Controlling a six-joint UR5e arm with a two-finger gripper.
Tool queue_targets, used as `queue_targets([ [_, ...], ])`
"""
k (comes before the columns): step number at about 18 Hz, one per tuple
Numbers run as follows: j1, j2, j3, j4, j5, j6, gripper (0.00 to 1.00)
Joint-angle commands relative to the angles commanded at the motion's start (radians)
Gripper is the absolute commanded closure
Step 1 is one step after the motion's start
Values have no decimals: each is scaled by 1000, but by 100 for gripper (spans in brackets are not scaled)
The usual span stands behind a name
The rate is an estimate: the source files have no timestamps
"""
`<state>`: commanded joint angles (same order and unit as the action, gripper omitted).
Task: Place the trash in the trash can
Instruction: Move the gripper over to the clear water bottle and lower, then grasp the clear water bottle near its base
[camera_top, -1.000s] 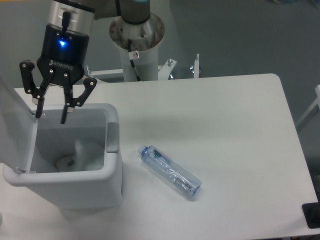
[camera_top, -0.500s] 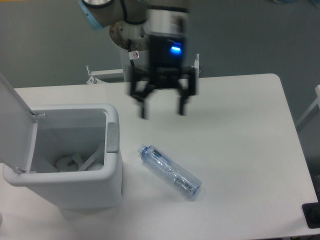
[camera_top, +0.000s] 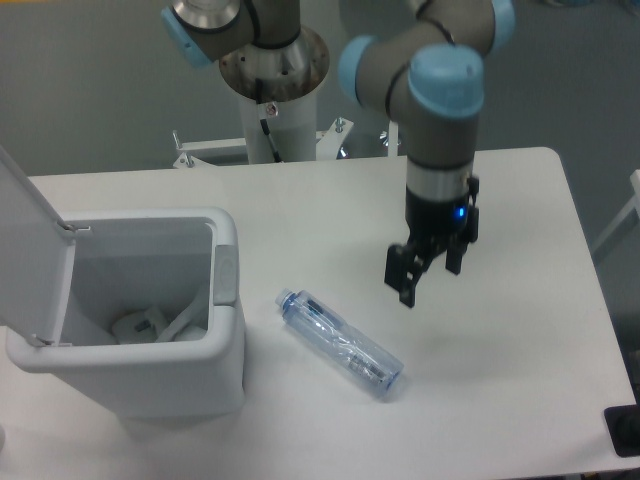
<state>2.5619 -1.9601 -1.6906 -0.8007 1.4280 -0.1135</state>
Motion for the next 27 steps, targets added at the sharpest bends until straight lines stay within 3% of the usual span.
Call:
queue_targets([
  [9,-87,-158,78,11,9,-14,0],
  [23,-109,-207,77,11,48,-11,0],
  [24,-109,-209,75,11,48,-14,1],
  [27,-109,-207,75,11,48,-20,29],
])
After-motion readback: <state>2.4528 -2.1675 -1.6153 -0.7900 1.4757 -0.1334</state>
